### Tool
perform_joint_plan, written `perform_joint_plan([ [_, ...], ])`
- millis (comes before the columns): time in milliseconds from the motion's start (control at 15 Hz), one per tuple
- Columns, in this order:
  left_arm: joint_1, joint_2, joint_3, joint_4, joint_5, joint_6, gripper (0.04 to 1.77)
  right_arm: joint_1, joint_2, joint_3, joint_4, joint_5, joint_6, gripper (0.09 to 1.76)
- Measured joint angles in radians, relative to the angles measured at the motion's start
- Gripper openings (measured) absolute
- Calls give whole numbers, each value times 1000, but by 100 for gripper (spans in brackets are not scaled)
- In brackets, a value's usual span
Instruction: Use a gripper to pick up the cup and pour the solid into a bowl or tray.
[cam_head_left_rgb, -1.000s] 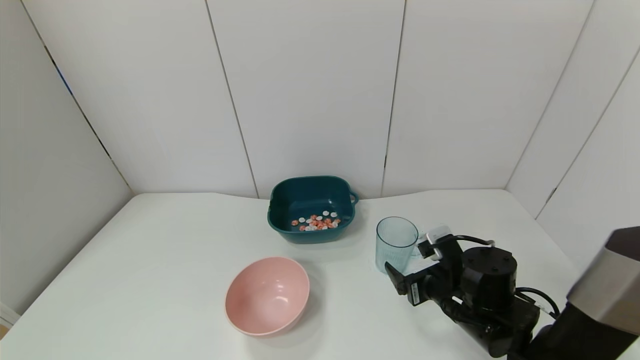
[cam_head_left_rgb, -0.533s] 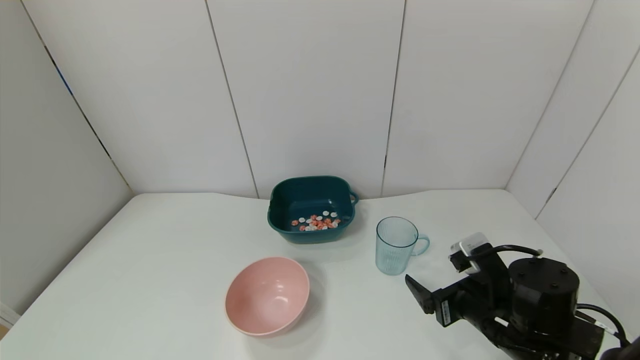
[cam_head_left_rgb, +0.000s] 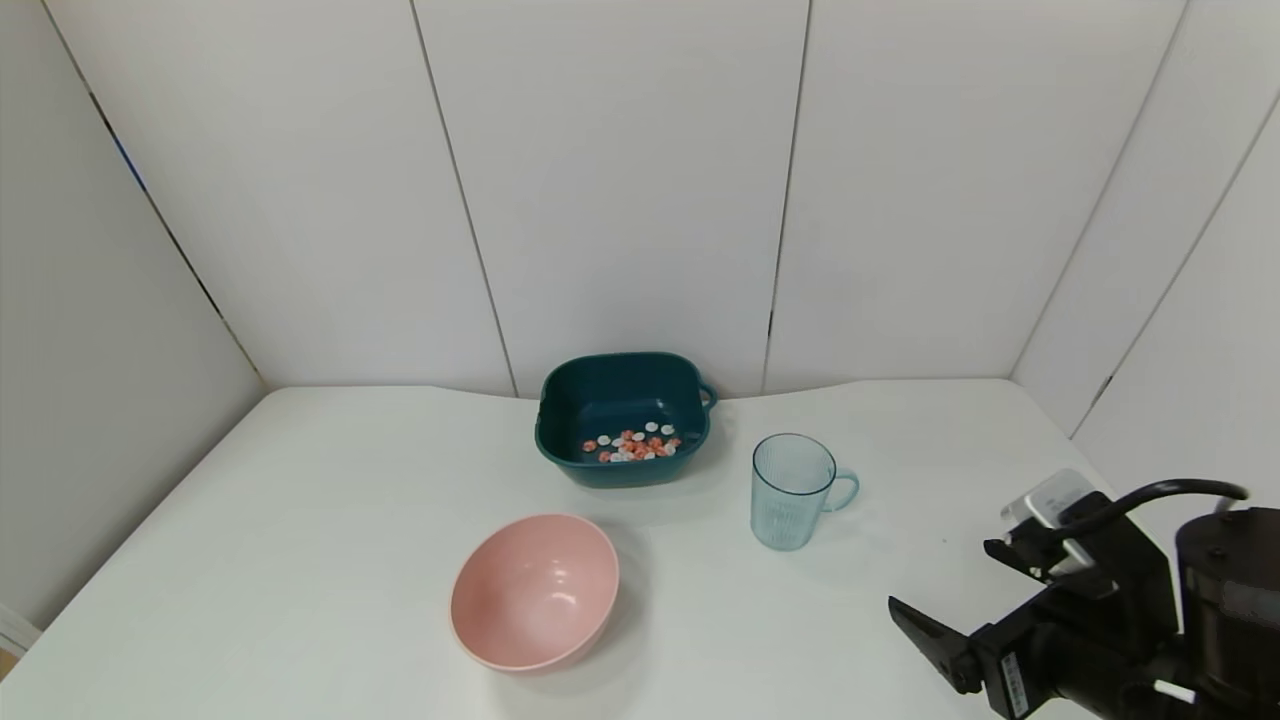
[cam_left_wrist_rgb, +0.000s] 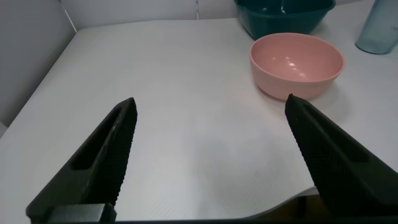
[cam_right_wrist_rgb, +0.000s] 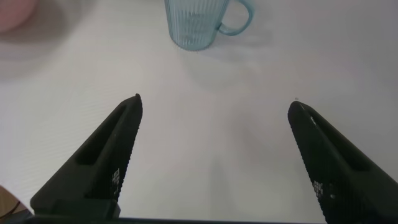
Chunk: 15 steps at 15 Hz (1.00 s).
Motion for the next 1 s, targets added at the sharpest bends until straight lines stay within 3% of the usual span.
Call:
perform_joint_plan([
  [267,0,0,0,0,17,0,172,2,-206,-46,259,52,0,170],
  [600,0,0,0,0,0,0,172,-41,-398,-43,387,74,1,170],
  [1000,0,0,0,0,0,0,172,-291,-637,-25,546,73,4,170],
])
